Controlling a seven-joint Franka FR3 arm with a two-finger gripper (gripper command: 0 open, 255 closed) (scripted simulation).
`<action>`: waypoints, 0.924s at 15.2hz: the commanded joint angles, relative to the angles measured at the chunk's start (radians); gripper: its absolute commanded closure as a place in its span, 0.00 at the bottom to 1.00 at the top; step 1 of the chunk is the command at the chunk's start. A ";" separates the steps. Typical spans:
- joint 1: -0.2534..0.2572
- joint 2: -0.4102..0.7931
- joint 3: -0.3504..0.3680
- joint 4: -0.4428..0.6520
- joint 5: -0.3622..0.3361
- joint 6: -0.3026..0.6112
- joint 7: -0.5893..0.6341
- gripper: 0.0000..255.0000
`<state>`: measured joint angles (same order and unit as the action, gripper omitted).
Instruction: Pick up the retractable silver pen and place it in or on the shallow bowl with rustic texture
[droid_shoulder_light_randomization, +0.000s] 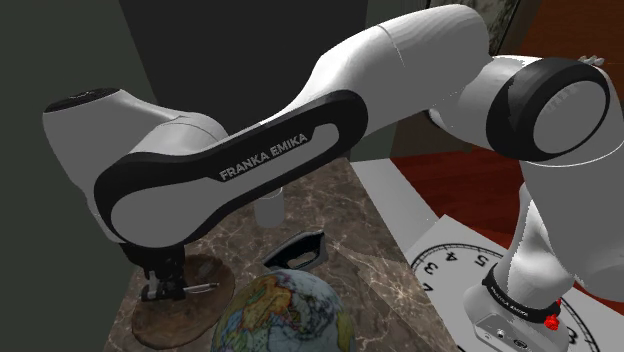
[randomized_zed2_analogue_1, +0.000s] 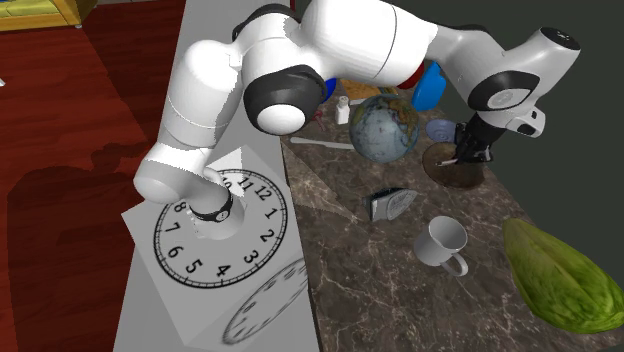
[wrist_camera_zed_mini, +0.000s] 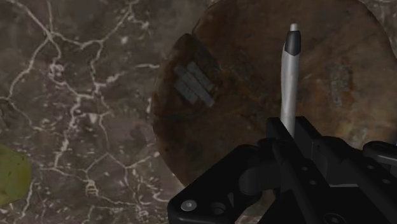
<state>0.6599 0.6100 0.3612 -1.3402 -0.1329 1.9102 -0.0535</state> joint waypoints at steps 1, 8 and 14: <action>0.000 0.000 0.000 0.000 0.000 0.000 0.000 0.00; 0.001 -0.012 0.003 0.049 0.005 -0.060 -0.004 0.00; 0.003 -0.017 0.004 0.102 0.007 -0.117 -0.007 0.00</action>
<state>0.6625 0.5931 0.3653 -1.2402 -0.1255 1.7950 -0.0607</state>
